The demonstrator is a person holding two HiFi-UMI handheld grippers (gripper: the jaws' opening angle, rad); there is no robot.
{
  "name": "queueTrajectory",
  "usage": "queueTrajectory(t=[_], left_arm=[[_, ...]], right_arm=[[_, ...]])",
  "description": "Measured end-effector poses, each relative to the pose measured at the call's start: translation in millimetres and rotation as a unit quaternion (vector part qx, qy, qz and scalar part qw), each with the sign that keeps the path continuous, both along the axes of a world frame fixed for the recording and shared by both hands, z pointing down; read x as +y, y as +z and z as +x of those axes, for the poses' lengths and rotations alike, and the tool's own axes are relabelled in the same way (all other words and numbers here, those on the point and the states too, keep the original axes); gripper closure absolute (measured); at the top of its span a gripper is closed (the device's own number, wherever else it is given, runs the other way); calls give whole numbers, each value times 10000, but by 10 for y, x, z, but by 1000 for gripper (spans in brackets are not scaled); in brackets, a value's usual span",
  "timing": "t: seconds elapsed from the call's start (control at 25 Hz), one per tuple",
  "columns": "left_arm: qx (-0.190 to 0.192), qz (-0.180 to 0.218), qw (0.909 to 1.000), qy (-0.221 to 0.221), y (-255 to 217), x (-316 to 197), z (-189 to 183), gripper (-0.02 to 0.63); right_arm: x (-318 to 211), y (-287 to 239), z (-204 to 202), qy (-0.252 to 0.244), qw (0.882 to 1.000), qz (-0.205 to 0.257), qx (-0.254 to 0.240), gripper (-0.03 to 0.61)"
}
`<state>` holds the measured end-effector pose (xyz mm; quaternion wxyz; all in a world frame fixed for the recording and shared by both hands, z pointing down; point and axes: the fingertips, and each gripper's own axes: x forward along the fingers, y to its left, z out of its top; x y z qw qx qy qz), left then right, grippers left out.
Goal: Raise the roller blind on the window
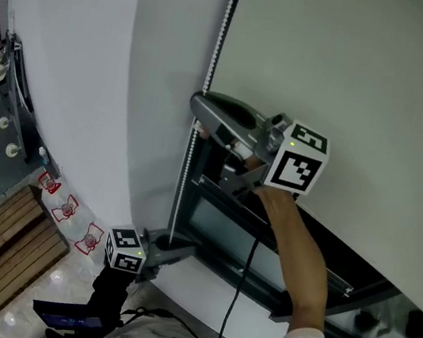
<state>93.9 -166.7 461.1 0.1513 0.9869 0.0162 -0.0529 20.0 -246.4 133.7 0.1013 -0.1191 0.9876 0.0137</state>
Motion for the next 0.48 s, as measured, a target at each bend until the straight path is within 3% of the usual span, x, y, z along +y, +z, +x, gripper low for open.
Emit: queueTrajectory(t=[0.48], left_arm=[[59, -82, 9999, 87, -43, 28, 17, 615]], right_arm=[[111, 1004, -10, -27, 9971, -727, 215, 563]])
